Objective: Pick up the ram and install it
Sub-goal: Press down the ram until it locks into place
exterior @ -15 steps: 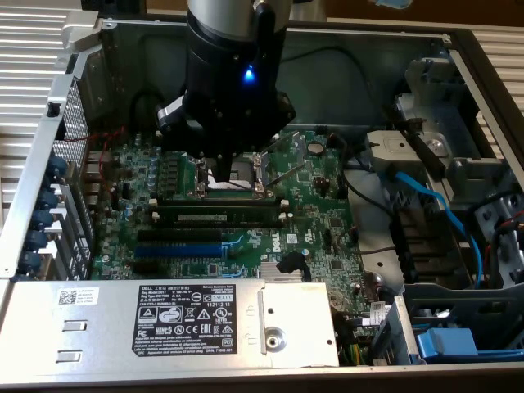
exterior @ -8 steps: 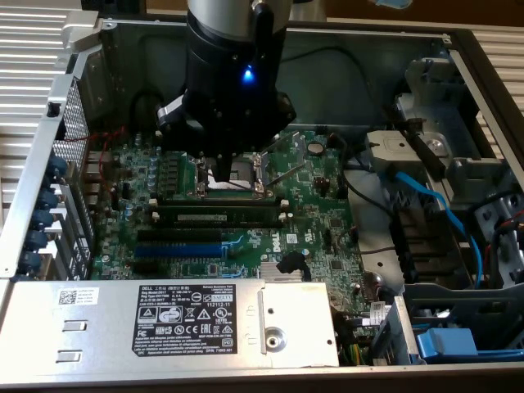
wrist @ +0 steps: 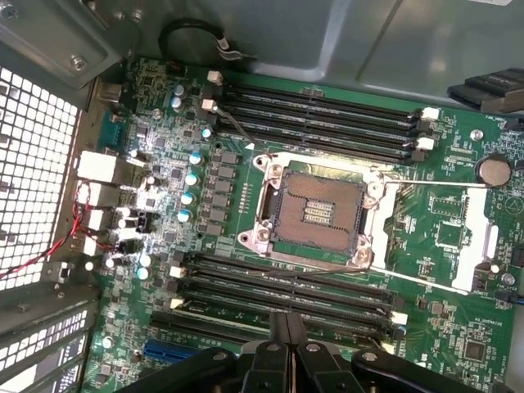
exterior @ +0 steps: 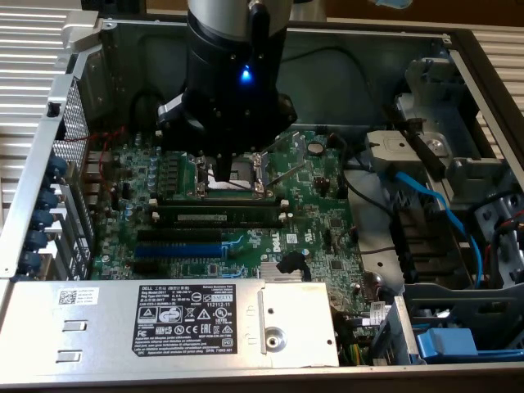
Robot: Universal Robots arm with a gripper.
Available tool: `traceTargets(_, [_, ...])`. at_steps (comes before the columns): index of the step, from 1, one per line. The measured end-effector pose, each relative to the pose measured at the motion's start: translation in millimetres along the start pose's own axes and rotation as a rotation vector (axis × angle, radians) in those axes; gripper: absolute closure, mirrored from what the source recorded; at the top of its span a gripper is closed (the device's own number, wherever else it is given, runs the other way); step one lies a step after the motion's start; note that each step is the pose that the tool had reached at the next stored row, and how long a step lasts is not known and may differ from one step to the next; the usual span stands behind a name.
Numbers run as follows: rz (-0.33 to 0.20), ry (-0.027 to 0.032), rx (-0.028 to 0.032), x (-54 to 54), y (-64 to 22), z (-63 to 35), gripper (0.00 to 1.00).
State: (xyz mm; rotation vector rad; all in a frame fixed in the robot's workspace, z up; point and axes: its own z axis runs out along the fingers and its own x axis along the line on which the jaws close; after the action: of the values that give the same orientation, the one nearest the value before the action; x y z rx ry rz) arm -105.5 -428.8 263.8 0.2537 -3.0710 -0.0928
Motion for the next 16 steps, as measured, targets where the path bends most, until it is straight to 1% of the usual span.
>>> traceTargets(7, [0.008,0.0055,-0.0017,-0.5,-1.6,-0.1,0.90])
traceTargets(16, [0.024,0.0069,-0.0045,-0.1,-5.7,-0.4,0.90])
